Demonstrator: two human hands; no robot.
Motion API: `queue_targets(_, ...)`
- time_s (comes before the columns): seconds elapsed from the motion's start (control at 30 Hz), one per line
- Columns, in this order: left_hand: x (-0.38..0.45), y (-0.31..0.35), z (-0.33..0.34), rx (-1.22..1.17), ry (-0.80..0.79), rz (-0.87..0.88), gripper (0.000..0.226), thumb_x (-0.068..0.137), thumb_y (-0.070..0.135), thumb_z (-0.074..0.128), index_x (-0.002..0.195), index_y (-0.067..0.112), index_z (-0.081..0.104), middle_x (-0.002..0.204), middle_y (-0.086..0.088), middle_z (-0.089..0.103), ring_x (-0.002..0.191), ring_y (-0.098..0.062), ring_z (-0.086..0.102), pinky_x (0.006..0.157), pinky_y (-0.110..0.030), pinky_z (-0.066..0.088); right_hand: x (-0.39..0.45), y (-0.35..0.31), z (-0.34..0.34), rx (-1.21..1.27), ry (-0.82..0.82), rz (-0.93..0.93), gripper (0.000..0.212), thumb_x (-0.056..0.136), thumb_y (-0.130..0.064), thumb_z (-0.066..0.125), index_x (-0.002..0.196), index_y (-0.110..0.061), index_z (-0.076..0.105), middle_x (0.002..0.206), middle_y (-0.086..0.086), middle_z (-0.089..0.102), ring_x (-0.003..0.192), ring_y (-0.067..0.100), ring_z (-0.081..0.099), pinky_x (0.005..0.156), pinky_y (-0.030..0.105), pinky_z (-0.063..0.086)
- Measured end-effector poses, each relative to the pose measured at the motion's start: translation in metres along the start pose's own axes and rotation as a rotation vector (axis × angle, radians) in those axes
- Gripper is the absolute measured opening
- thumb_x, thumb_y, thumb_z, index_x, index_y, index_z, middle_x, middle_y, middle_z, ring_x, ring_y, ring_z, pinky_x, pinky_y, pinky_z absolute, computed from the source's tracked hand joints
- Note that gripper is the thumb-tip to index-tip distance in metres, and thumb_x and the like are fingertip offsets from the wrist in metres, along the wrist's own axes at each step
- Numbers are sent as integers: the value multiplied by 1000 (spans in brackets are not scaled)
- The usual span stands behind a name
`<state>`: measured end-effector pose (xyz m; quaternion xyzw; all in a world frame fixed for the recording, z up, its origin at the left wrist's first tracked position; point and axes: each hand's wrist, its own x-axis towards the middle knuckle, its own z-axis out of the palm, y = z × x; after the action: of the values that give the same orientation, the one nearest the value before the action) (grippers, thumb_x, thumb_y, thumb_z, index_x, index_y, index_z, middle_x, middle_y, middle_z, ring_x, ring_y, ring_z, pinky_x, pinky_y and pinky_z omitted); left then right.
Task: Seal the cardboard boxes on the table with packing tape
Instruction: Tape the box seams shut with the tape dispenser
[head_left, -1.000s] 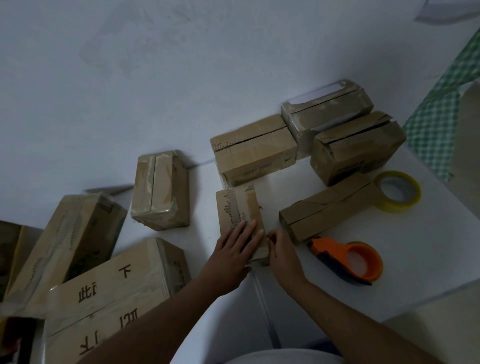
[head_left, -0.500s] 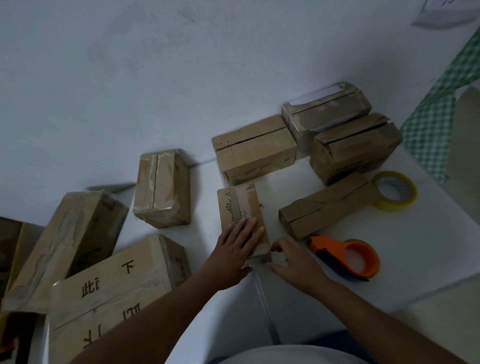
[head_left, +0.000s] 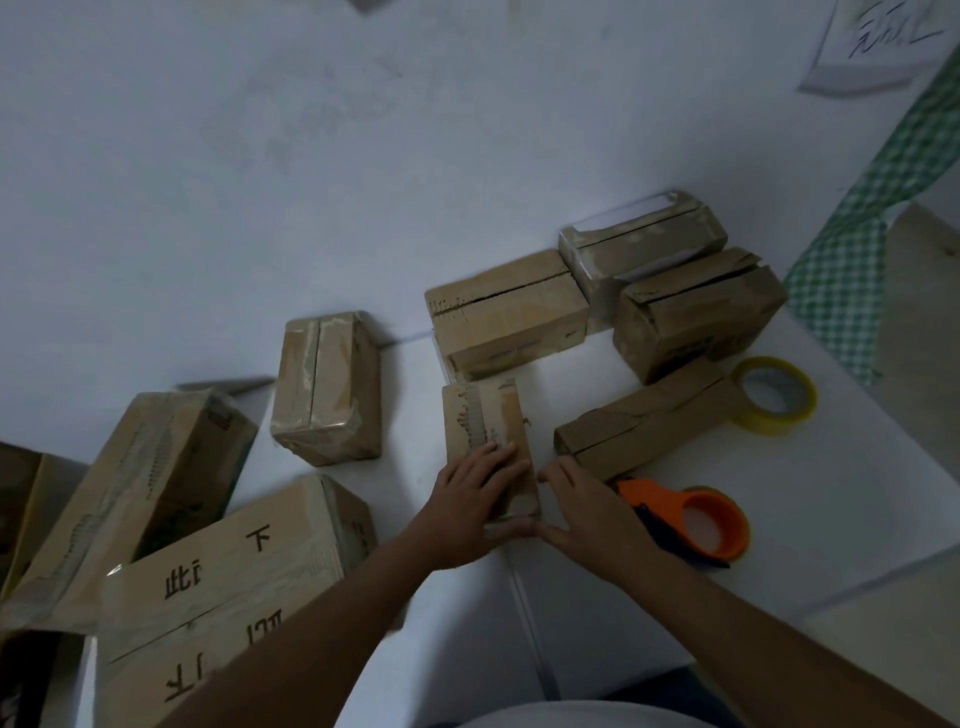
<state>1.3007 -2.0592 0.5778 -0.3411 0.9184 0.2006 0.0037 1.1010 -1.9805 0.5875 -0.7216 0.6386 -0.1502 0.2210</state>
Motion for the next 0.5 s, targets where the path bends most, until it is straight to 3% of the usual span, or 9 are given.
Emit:
queue_targets(0.1, 3, 4, -21, -129, 322, -42, 51, 99, 52, 41, 142, 25, 50, 158, -1, 30, 145, -19, 28, 115, -47, 30, 0, -9, -4, 4, 86, -110, 55, 92, -43, 59, 136, -14, 44, 136, 1, 42, 119, 15, 46, 98, 29, 44)
queue_targets(0.2, -13, 2, -26, -438, 657, -418, 36, 103, 39, 45, 133, 22, 55, 156, -2, 32, 144, -15, 30, 111, -26, 27, 7, -24, -1, -52, 57, -181, 55, 94, -42, 54, 141, -16, 40, 145, 1, 36, 128, 17, 38, 108, 31, 36)
queue_targets(0.3, -34, 13, -15, -1029, 634, -932, 23, 103, 35, 46, 125, 30, 53, 147, -3, 44, 122, -12, 48, 98, -27, 33, 19, -37, 10, -135, -23, -223, 59, 96, -45, 47, 146, -19, 33, 155, 1, 26, 142, 21, 26, 116, 35, 20)
queue_targets(0.37, -41, 19, -5, -1372, 559, -1203, 38, 104, 38, 44, 135, 17, 51, 143, -7, 47, 117, -16, 49, 99, -33, 36, 28, -40, 18, -212, -87, -240, 65, 96, -50, 43, 151, -20, 23, 161, 0, 11, 149, 20, 7, 120, 37, 3)
queue_targets(0.43, -48, 20, 7, -1667, 538, -1349, 52, 104, 42, 42, 140, 5, 48, 139, -14, 51, 124, -27, 50, 104, -38, 38, 33, -38, 25, -303, -145, -232, 74, 97, -56, 37, 155, -19, 9, 163, 0, -4, 150, 18, -8, 117, 38, -13)
queue_targets(0.5, -56, 20, 15, -1849, 501, -1370, 57, 104, 48, 36, 132, 2, 55, 124, -13, 62, 115, -27, 56, 98, -37, 41, 34, -33, 30, -376, -165, -228, 76, 97, -59, 26, 156, -18, 1, 162, 1, -11, 149, 19, -13, 114, 39, -19)
